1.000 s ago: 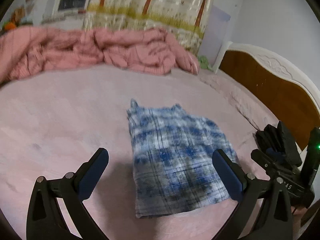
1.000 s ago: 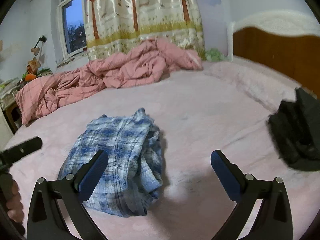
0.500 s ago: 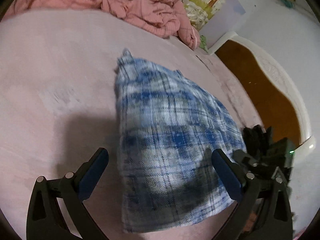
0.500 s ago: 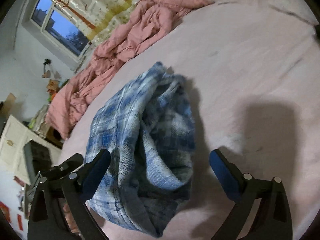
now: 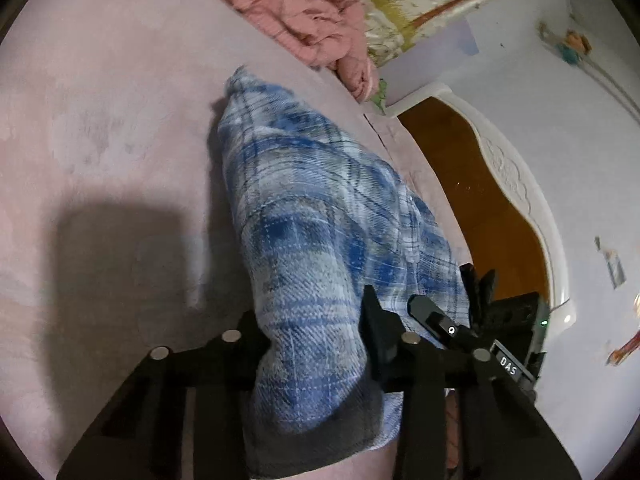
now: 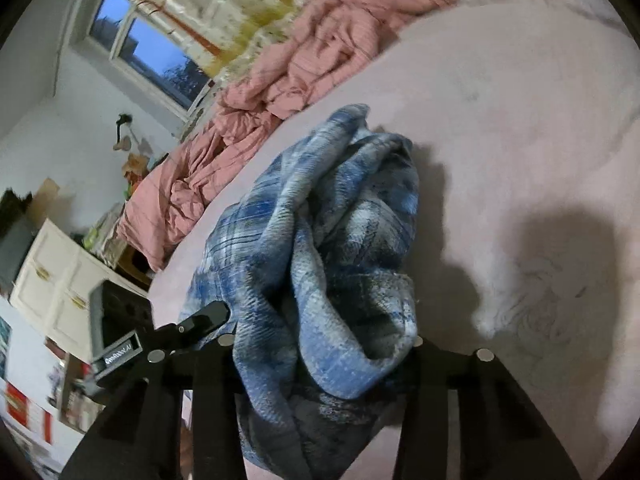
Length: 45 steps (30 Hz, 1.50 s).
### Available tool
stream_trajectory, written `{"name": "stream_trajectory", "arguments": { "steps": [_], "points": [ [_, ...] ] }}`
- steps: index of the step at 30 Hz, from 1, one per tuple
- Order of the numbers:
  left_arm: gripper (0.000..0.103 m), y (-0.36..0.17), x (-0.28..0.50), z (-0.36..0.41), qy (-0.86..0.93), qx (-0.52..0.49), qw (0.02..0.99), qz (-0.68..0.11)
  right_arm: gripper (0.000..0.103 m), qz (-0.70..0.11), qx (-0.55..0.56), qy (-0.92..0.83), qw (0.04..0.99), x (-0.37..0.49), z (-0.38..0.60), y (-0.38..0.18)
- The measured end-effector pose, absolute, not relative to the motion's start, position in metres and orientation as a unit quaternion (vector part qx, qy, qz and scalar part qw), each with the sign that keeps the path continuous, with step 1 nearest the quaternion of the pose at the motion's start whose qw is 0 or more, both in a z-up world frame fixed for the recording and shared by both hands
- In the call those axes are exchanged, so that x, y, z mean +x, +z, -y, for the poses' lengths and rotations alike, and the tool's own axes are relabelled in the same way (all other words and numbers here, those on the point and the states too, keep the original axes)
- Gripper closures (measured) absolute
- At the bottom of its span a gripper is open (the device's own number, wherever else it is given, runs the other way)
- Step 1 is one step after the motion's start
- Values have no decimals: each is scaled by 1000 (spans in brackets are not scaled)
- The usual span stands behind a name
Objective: Fold large clothes
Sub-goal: 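Grasp the folded shirt with both grippers and lift it toward the headboard, then lower the folded shirt onto the black garment and open both grippers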
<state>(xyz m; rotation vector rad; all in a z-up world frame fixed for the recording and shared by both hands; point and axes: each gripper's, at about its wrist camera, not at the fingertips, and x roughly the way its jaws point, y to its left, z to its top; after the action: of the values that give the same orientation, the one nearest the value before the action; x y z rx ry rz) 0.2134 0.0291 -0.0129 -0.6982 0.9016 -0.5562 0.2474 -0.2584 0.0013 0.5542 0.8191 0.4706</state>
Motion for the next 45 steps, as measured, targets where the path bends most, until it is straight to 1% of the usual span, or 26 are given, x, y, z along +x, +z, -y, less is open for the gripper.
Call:
{"name": "stream_trajectory", "arguments": {
  "steps": [6, 10, 13, 17, 20, 23, 27, 30, 32, 35, 37, 38, 39, 41, 42, 44, 45],
  "points": [
    [69, 38, 195, -10, -278, -296, 828, -387, 61, -353, 253, 221, 873, 223, 274, 47],
    [69, 78, 190, 25, -297, -248, 846, -367, 61, -334, 230, 186, 895, 206, 293, 87],
    [69, 100, 194, 57, -325, -247, 839, -361, 61, -309, 214, 164, 912, 187, 320, 117],
    [69, 136, 192, 131, -373, -201, 837, -346, 61, -301, 191, 112, 928, 161, 372, 154],
    [69, 158, 188, 187, -413, -168, 832, -331, 61, -265, 206, 76, 939, 134, 423, 171],
    [69, 177, 190, 246, -455, -158, 819, -313, 61, -229, 233, 40, 944, 111, 478, 182],
    [69, 195, 197, 338, -506, -121, 805, -284, 61, -178, 252, -46, 950, 88, 548, 197],
    [69, 193, 210, 398, -540, -109, 788, -275, 60, -152, 244, -110, 951, 81, 592, 203],
    [69, 183, 220, 426, -550, -115, 776, -287, 60, -151, 242, -137, 948, 86, 618, 197],
    [68, 145, 242, 466, -529, -118, 773, -329, 60, -177, 263, -176, 932, 103, 659, 168],
    [68, 107, 256, 486, -511, -122, 761, -380, 60, -207, 268, -202, 919, 122, 670, 145],
    [66, 90, 262, 493, -500, -121, 759, -398, 60, -224, 263, -220, 912, 129, 677, 133],
    [62, 76, 263, 496, -495, -116, 763, -398, 59, -241, 257, -235, 906, 137, 682, 119],
    [55, 65, 263, 496, -493, -93, 778, -378, 55, -254, 255, -240, 902, 144, 687, 103],
    [52, 61, 264, 493, -492, -91, 780, -377, 55, -258, 260, -236, 900, 146, 689, 97],
    [49, 60, 266, 486, -490, -88, 781, -377, 45, -259, 266, -238, 897, 145, 692, 92],
    [47, 65, 264, 488, -488, -76, 787, -370, 43, -258, 263, -245, 897, 145, 690, 92]
  ]
}}
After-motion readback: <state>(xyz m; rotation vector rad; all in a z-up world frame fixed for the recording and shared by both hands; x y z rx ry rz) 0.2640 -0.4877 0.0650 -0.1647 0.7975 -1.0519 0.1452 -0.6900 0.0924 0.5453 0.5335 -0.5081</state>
